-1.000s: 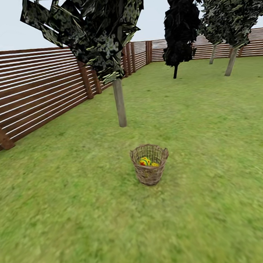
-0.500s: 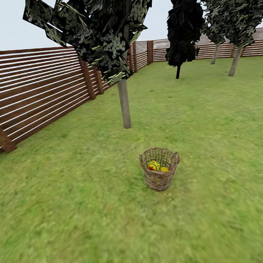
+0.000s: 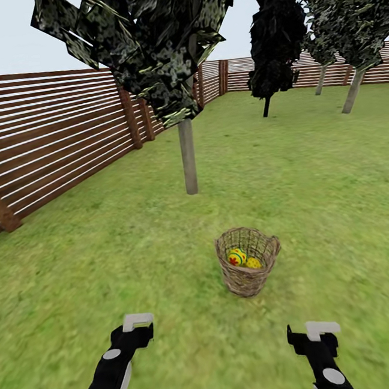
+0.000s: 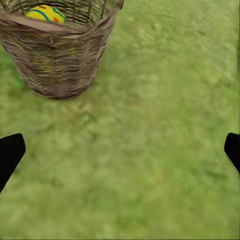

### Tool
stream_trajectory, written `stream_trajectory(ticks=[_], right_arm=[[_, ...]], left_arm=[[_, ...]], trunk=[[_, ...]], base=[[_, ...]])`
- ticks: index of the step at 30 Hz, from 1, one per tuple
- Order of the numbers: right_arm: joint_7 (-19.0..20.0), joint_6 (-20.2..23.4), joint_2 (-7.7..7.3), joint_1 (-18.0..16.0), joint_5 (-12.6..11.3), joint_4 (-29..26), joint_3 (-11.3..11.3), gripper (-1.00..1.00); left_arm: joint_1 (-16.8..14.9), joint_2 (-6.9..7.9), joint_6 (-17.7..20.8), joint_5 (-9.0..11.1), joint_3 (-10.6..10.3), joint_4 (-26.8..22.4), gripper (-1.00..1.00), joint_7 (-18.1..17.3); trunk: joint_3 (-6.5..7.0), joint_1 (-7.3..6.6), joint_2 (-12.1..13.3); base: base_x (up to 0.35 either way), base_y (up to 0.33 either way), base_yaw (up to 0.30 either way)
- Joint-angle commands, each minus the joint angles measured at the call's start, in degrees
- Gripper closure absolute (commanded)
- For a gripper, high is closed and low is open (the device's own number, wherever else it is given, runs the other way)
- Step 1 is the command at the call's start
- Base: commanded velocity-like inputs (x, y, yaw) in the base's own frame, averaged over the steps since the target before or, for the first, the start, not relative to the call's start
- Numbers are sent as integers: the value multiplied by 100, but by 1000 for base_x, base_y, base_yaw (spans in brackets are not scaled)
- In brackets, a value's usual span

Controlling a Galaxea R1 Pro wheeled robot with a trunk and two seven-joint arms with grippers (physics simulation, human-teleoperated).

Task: Take the three Easter eggs out of the wicker basket on the lawn in the garden, then place them on the lawn next to a single tree (choose any tree) so that all three eggs are next to the same tree and none are left in the basket.

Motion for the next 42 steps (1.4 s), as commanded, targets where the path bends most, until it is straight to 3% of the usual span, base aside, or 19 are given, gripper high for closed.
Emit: stream_trajectory(ticks=[1,6,10,16,26,37,42], right_arm=[[-81,31,14,-4,5,-50,11,-100],[-350,-63,94,-5,2,-93,12,-100],[-504,-80,127,-5,-3,-86,11,-100],[-575,-91,125,-5,-20,-111,-2,-100],[-586,-92,119,-4,-48,-117,-27,-100],[-585,-109,91,-5,-63,-97,-54,-100],[-585,-109,82,-7,-65,-87,-56,-100]], left_arm=[[-2,-8,26,-58,7,-45,-100,-13],[-2,-80,5,-40,-9,-38,-100,-228],[-2,-167,17,-40,-244,-21,-100,-506],[-2,-180,19,-46,-471,-14,-100,-555],[-2,-181,19,-42,-569,0,-100,-558],[1,-198,28,-40,-970,186,-100,-563],[-2,-208,20,-46,-1426,376,-100,-535]], trunk=[[-5,3,-2],[-5,3,-2],[3,3,-2],[38,3,-2],[102,3,-2],[174,3,-2],[206,3,-2]], base=[[316,106,0],[316,92,0],[316,94,-65],[308,156,-200],[276,218,-227],[280,198,-228],[327,25,-228]])
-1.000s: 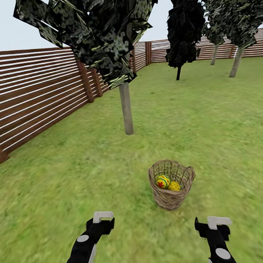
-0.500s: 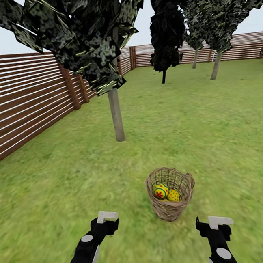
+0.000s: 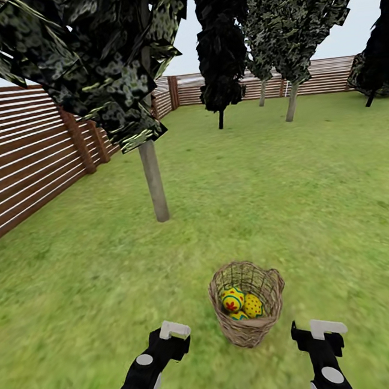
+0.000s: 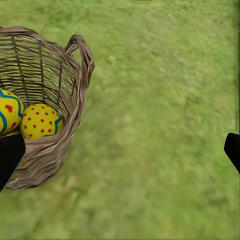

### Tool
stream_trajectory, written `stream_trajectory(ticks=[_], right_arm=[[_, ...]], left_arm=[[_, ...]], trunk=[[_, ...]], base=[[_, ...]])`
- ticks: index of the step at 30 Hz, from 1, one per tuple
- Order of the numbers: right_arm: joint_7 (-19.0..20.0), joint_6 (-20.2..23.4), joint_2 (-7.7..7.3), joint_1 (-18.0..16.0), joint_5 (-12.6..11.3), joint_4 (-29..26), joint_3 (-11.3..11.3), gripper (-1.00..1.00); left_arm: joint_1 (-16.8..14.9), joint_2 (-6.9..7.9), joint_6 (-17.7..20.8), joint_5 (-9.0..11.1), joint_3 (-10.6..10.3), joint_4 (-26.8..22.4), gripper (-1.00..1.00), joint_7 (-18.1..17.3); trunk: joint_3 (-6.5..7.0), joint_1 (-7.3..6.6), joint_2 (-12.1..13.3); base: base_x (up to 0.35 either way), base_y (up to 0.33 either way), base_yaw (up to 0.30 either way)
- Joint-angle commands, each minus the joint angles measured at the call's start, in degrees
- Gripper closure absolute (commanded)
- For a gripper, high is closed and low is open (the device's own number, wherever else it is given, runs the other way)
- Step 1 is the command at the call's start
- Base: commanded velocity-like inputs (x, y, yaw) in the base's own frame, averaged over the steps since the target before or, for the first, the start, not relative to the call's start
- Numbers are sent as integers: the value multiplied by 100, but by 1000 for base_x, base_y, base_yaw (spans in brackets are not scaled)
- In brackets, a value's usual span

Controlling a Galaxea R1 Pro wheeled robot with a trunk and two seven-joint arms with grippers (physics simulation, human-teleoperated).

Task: Take the three Easter eggs out of the wicker basket on the lawn in the garden, then place them on the lawn next to a single tree (choose any tree) so that all three eggs are next to the same tree and none are left in the basket.

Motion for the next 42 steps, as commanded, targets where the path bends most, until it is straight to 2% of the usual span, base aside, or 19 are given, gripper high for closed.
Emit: stream_trajectory(ticks=[1,5,9,20,32,42], right_arm=[[-16,23,1,-2,-1,-1,2,-100],[-16,23,0,-1,-1,12,2,-100],[-16,23,2,0,-1,19,2,-100],[1,14,-1,0,-7,51,15,-100],[-8,14,16,1,0,42,10,-100],[-8,14,9,0,-1,42,10,-100]], left_arm=[[-1,0,28,-62,-59,-3,-100,-17],[0,0,28,-62,-162,7,-100,-6],[0,0,28,-62,-177,9,-100,1],[2,-8,-40,-52,-178,150,-100,4],[7,-9,-51,-53,-187,167,-100,-28],[7,-17,-51,-52,-187,167,-100,-39]], trunk=[[1,3,-2],[27,3,-2],[49,3,-2],[52,3,-2],[53,3,-2],[83,3,-2]], base=[[333,5,-228],[332,-42,-228],[321,-114,-191],[317,-7,-11],[43,-6,-12],[204,-210,-247]])
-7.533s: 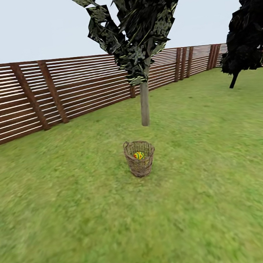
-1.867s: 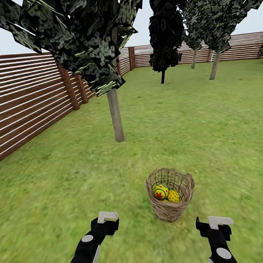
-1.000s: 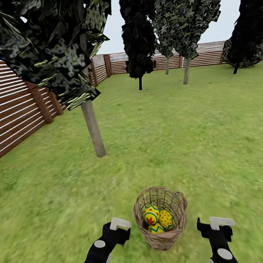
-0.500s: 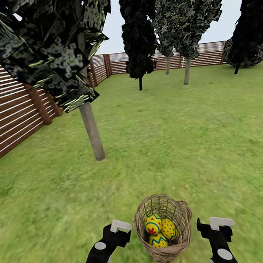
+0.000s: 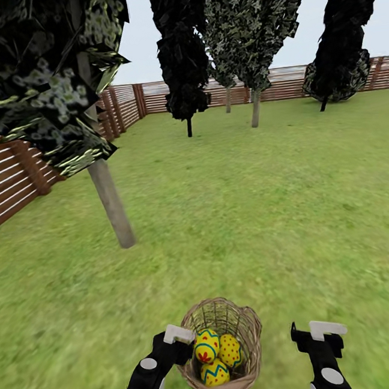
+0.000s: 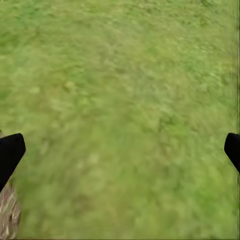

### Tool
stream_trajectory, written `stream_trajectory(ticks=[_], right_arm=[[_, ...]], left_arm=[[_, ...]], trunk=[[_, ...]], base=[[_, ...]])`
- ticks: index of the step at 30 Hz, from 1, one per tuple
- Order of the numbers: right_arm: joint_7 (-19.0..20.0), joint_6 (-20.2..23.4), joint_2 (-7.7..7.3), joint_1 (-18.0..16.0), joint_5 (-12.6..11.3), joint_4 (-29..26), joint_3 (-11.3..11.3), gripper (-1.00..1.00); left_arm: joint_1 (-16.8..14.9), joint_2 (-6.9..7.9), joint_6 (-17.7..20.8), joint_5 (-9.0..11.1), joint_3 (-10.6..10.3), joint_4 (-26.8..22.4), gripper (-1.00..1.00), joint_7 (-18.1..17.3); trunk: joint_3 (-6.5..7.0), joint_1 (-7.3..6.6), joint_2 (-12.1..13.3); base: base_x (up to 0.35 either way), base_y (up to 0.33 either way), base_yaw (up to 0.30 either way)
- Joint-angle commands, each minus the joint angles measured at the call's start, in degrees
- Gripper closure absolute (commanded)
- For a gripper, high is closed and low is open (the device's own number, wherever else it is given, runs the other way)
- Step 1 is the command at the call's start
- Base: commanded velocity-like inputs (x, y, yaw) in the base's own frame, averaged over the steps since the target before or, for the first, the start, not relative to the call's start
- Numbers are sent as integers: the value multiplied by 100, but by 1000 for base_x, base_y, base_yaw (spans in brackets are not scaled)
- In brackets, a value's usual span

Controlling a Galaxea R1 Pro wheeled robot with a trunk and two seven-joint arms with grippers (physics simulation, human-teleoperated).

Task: Take the three Easter eggs out of the wicker basket on the lawn in the garden, then place them on the lawn next to a single tree (choose any tree) so that all three eggs are next to the same tree and none are left in the basket.

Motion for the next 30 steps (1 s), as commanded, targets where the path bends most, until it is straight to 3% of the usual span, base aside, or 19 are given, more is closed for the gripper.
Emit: stream_trajectory(ticks=[1,8,9,12,14,16,19,20,21,25,30], right_arm=[[-14,22,2,-3,0,-5,1,-100],[-14,22,11,-6,-1,-5,1,-100],[-20,22,25,-5,0,-5,3,-100],[-22,24,34,-5,-11,-1,14,-100],[-23,32,34,-4,-18,13,23,-100],[-23,54,33,-5,-28,47,31,-100],[-19,87,30,-4,-23,83,35,-100],[-13,100,30,-3,-17,88,36,-100],[1,108,31,-2,-17,91,43,-100],[11,109,29,-4,-17,92,45,-100],[12,110,28,-5,-18,92,36,-100]], left_arm=[[-1,2,31,-58,6,-11,-100,-27],[-1,-38,47,-43,11,38,-100,-4],[-1,-145,129,160,48,7,-100,59],[-1,-141,375,1018,173,-331,-100,280],[-1,-115,926,1697,417,-791,-100,707],[-1,-105,1409,2059,701,-1137,-100,1212],[-5,-171,1828,2337,938,-1404,-100,2084],[-13,-210,2009,2573,966,-1480,-100,2395],[-17,-231,2645,2981,977,-1656,-100,2643],[-11,-232,2895,3108,962,-2059,-100,2693],[-17,-246,2700,3219,963,-2105,-100,2676]], trunk=[[-2,2,-3],[10,2,-3],[10,2,-3],[10,2,-3],[10,2,-3],[10,2,-3],[10,2,-3],[10,2,-3],[10,2,-3],[10,2,-3],[10,2,-3]], base=[[235,-236,-269],[77,-76,-150],[3,-3,-8],[1,-1,-3],[0,0,-1],[0,0,0],[0,0,0],[0,0,0],[0,0,0],[0,0,0],[0,0,0]])
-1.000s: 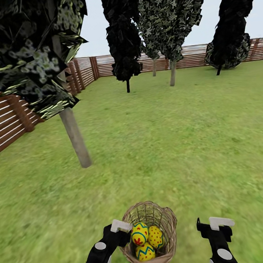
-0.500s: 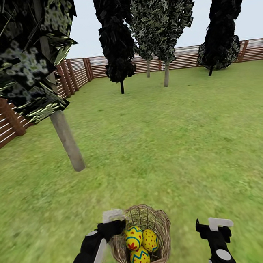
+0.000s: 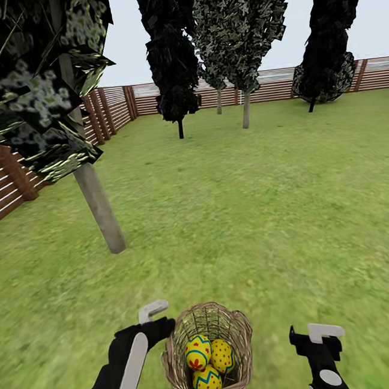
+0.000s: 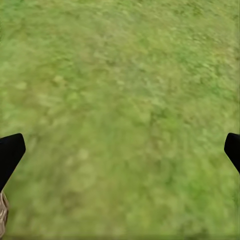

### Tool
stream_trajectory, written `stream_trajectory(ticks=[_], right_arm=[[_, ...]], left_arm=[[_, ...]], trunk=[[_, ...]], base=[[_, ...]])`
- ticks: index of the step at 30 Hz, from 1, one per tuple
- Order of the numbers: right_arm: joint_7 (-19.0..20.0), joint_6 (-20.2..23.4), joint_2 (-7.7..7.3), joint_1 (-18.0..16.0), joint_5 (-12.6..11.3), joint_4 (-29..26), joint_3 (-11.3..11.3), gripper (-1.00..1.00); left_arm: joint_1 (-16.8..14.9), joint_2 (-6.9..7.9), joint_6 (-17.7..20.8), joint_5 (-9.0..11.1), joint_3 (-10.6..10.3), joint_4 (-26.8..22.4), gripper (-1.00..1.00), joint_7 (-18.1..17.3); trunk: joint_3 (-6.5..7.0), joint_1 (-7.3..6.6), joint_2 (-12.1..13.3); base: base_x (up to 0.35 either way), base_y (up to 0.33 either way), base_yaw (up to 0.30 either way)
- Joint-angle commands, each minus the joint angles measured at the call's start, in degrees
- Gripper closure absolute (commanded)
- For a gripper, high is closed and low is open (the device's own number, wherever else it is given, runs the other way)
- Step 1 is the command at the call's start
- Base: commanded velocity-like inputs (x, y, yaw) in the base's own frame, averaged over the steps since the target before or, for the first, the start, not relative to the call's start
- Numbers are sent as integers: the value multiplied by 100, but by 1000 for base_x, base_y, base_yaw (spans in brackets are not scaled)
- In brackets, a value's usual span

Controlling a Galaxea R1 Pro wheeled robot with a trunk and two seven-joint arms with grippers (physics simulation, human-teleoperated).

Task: Take the three Easter eggs out of the wicker basket on the lawn in the garden, then place them on the lawn next to a single tree (choose any tree) so that all three eggs are next to the same tree and none are left in the basket.

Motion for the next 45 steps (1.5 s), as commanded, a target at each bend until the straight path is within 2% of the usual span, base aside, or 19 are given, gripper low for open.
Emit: stream_trajectory(ticks=[1,3,5,9,11,15,27,32,33,34,35,36,40,41,45], right_arm=[[-21,30,0,-2,-2,-11,-6,-100],[-24,34,-13,-2,-2,-34,-16,-100],[-24,74,-27,0,4,-145,-17,-100],[-32,464,-1,-2,14,-865,1,-100],[-97,524,2,56,33,-920,67,-100],[-106,652,-2,67,49,-918,105,-100],[-69,1037,-13,70,70,-531,123,-100],[-47,1197,-23,55,44,-479,112,-100],[-34,1790,-23,53,42,-864,107,-100],[30,2107,-25,49,37,-1121,92,-100],[478,2918,-86,12,12,-1751,42,-100],[1168,3575,-248,-138,-2,-2095,-126,-100],[1511,4023,-373,-615,-36,-2175,-471,-100],[1574,4310,-408,-739,-29,-2172,-540,-100],[1861,4539,-426,-813,-7,-2133,-568,-100]], left_arm=[[-4,0,-81,132,-4,65,-100,58],[-27,-4,-221,293,-7,440,-100,64],[-266,-43,-290,413,-50,1109,-100,83],[-649,-64,-454,461,-168,2116,-100,98],[-580,2,-423,421,-160,2064,-100,129],[-561,35,-413,413,-161,2036,-100,175],[-566,57,-415,387,-182,1907,-100,208],[-700,144,-419,355,-166,1877,-100,249],[-941,158,-432,355,-164,2317,-100,251],[-1142,165,-444,353,-165,2639,-100,252],[-1637,159,-599,357,-169,3505,-100,253],[-2129,141,-1133,358,-176,4338,-100,254],[-2516,68,-1493,356,-179,5210,-100,254],[-2585,48,-1579,362,-179,5359,-100,252],[-2626,42,-1710,367,-182,5293,-100,207]], trunk=[[-5,0,-3],[-5,0,-3],[-5,0,-3],[-5,0,-3],[-5,0,-3],[-5,0,-3],[-5,0,-3],[-5,0,-3],[-5,0,-3],[-5,0,-3],[-5,0,-3],[-5,0,-3],[-5,0,-3],[-5,0,-3],[-5,0,-3]], base=[[0,0,0],[0,0,0],[0,0,0],[0,0,0],[0,0,0],[0,0,0],[0,0,0],[0,0,0],[0,0,0],[0,0,0],[0,0,0],[0,0,0],[0,0,0],[0,0,0],[0,0,0]])
